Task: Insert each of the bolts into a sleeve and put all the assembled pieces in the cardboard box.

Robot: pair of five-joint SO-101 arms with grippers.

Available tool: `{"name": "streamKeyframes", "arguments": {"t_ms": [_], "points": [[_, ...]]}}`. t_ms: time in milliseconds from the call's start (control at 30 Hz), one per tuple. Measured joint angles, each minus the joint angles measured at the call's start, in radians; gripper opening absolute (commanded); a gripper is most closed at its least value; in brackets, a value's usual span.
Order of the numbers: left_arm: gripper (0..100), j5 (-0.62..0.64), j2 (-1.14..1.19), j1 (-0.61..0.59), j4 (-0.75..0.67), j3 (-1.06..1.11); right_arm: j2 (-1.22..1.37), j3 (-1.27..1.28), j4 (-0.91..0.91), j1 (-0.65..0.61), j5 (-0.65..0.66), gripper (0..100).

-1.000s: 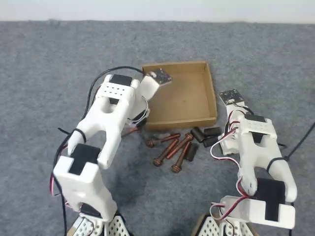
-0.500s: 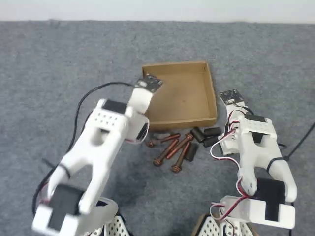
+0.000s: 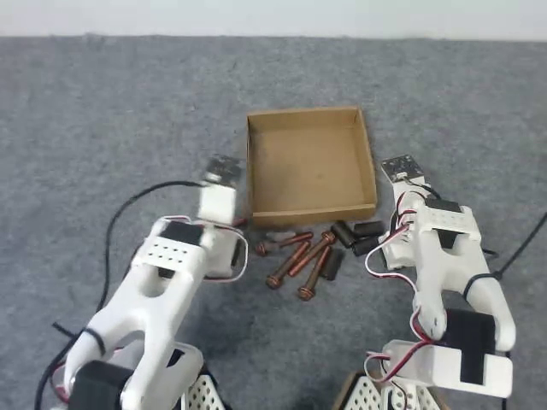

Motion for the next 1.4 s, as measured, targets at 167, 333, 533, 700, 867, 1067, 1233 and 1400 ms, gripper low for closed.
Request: {"name": "streamKeyframes", "arguments": {"t_ms": [167, 333, 533, 700, 867, 1067, 1233, 1400], "points": [[1, 0.107, 0.002, -0.068, -0.069, 0.000, 0.000, 0.000, 0.000, 0.000, 0.000, 0.6], [1, 0.117, 0.129, -0.081, -0.077, -0.034, 0.000, 0.000, 0.000, 0.000, 0.000, 0.6], [1, 0.118, 0.319, -0.124, -0.032, -0.178, 0.000, 0.000, 0.000, 0.000, 0.000, 0.6], [1, 0.149, 0.368, -0.150, -0.021, -0.235, 0.000, 0.000, 0.000, 0.000, 0.000, 0.6], [1, 0.230, 0.370, -0.186, -0.051, -0.245, 0.000, 0.000, 0.000, 0.000, 0.009, 0.6], [1, 0.233, 0.434, -0.192, -0.152, -0.304, 0.000, 0.000, 0.000, 0.000, 0.023, 0.6], [1, 0.236, 0.580, -0.193, -0.095, -0.453, 0.000, 0.000, 0.006, 0.000, 0.031, 0.6], [1, 0.238, 0.652, -0.193, -0.020, -0.572, 0.000, 0.000, 0.008, 0.000, 0.032, 0.6]]}}
